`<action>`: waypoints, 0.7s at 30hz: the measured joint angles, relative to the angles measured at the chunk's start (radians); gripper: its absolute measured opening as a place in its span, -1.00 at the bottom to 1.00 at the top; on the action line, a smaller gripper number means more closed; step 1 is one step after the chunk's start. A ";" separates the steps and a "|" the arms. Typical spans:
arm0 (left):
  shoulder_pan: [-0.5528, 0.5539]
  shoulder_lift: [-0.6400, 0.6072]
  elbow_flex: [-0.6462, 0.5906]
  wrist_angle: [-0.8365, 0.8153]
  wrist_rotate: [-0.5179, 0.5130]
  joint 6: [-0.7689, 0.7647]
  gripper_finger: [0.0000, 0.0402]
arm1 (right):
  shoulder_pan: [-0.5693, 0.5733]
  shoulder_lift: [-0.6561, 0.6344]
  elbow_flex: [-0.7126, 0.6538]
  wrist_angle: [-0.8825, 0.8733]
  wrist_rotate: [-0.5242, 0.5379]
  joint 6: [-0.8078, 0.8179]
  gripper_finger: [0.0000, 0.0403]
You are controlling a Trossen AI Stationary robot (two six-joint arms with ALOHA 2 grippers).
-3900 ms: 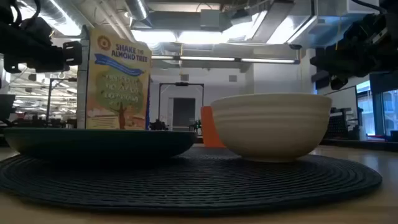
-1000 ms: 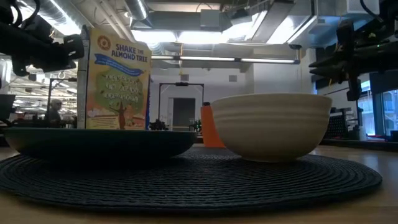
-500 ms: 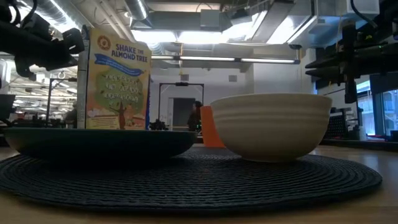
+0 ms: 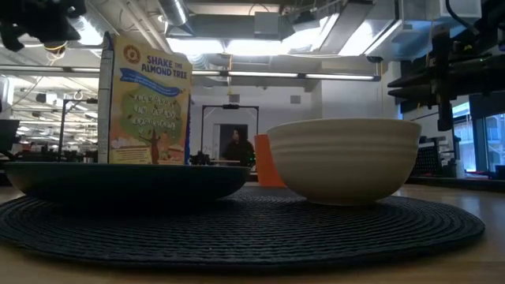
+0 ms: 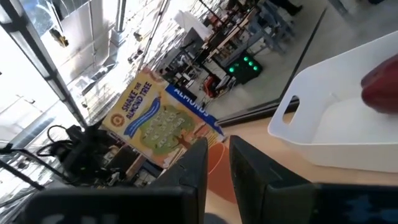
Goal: Arrange a breakfast setting
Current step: Pour the cereal from the blue cereal box into the white bowl
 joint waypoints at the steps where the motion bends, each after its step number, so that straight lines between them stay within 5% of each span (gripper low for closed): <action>1: -0.004 0.000 0.018 0.000 -0.018 -0.024 -1.00 | 0.000 0.000 0.000 0.001 0.001 -0.009 -0.71; 6: -0.011 0.000 0.072 -0.001 -0.031 -0.076 -1.00 | 0.000 0.000 0.000 0.034 -0.021 -0.067 -0.71; 13: -0.012 0.000 0.089 -0.021 0.009 0.049 -1.00 | 0.000 0.000 0.000 0.108 -0.066 -0.095 -0.63; 19: -0.051 0.004 0.089 -0.305 0.301 0.036 -1.00 | 0.000 0.000 0.003 0.265 -0.072 -0.108 -0.23; 21: -0.064 0.028 0.089 -0.360 0.309 0.009 -0.98 | 0.000 0.000 0.024 0.289 -0.079 -0.108 -0.07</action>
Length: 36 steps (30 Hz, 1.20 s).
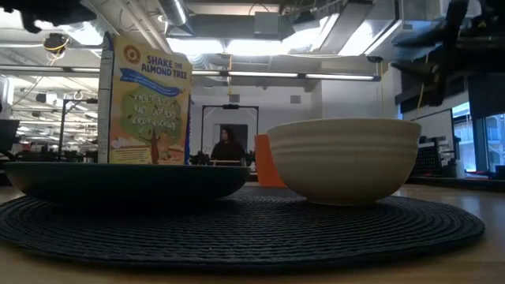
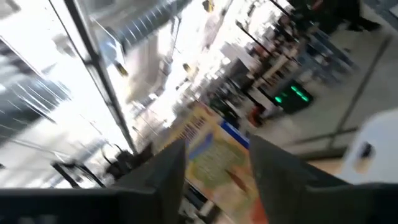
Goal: Arrange a breakfast setting
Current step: Pour the cereal from the blue cereal box into the white bowl
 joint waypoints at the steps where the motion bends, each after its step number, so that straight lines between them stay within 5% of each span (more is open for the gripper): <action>1: -0.008 0.011 0.000 -0.031 -0.005 -0.017 -0.95 | 0.000 0.000 0.015 0.000 -0.007 0.000 0.01; 7: -0.063 0.067 -0.001 -0.134 -0.044 -0.070 -0.57 | 0.000 0.000 0.103 -0.042 -0.037 -0.014 0.35; 14: -0.105 0.094 0.019 -0.157 -0.213 -0.046 0.01 | 0.000 0.000 0.185 -0.193 -0.058 -0.014 0.41; 27: -0.184 0.193 0.139 -0.336 -0.020 -0.057 0.71 | 0.000 0.000 0.211 -0.257 -0.036 -0.014 0.39; 36: -0.234 0.266 0.140 -0.338 -0.306 -0.082 0.98 | 0.000 0.000 0.211 -0.270 -0.033 -0.015 0.39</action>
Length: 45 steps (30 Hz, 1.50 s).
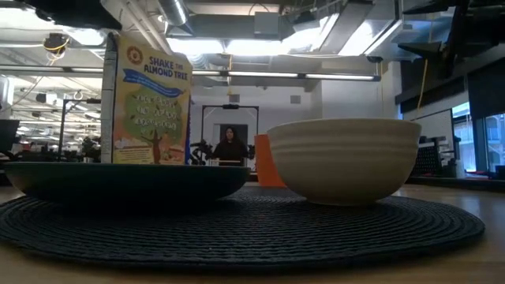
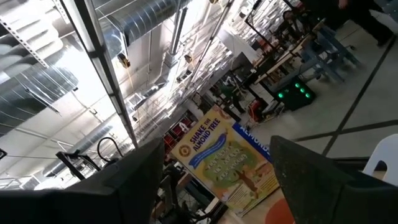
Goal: Arrange a breakfast setting
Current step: Pour the cereal from the blue cereal box into the white bowl
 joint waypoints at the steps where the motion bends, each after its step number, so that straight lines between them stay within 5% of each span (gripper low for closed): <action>1: -0.005 -0.001 0.001 0.002 -0.007 -0.022 0.98 | 0.000 0.000 0.000 -0.001 0.000 0.000 0.39; 6: -0.017 -0.003 0.001 -0.036 -0.009 -0.181 0.98 | 0.000 0.000 0.000 -0.049 0.002 0.005 0.39; 17: -0.018 0.012 0.000 -0.556 0.064 -0.769 0.98 | 0.000 0.000 0.000 -0.101 0.028 0.000 0.39; 27: 0.055 0.030 -0.148 -0.575 0.103 -1.044 0.97 | 0.000 0.000 0.000 -0.103 0.015 -0.002 0.39; 31: 0.112 0.032 -0.233 -0.503 0.117 -1.060 0.95 | 0.000 0.000 0.000 -0.106 0.016 -0.015 0.39; 40: 0.259 0.032 -0.379 -0.152 0.252 -0.825 0.70 | 0.000 0.000 0.000 -0.104 0.015 -0.021 0.39; 45: 0.366 0.032 -0.403 -0.106 0.326 -0.780 0.67 | 0.000 0.000 0.000 -0.101 0.014 -0.021 0.39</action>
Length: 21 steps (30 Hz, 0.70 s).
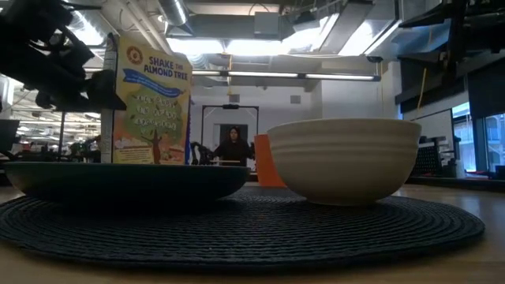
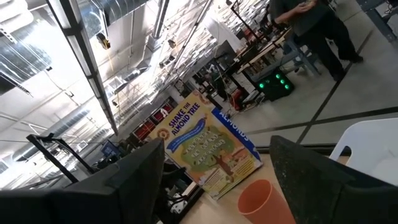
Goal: Arrange a breakfast setting
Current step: Pour the cereal from the blue cereal box into the white bowl
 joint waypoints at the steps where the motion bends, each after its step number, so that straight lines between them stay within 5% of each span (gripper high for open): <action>1: 0.022 0.000 -0.001 0.004 0.027 0.012 0.67 | 0.000 0.000 0.000 0.001 0.000 0.000 0.39; 11: 0.205 0.000 -0.002 0.225 0.144 0.281 0.52 | 0.000 0.000 0.000 0.003 -0.002 0.002 0.39; 21: 0.332 0.020 -0.002 0.220 0.368 0.325 -0.33 | 0.000 0.016 0.000 0.011 -0.017 0.028 0.39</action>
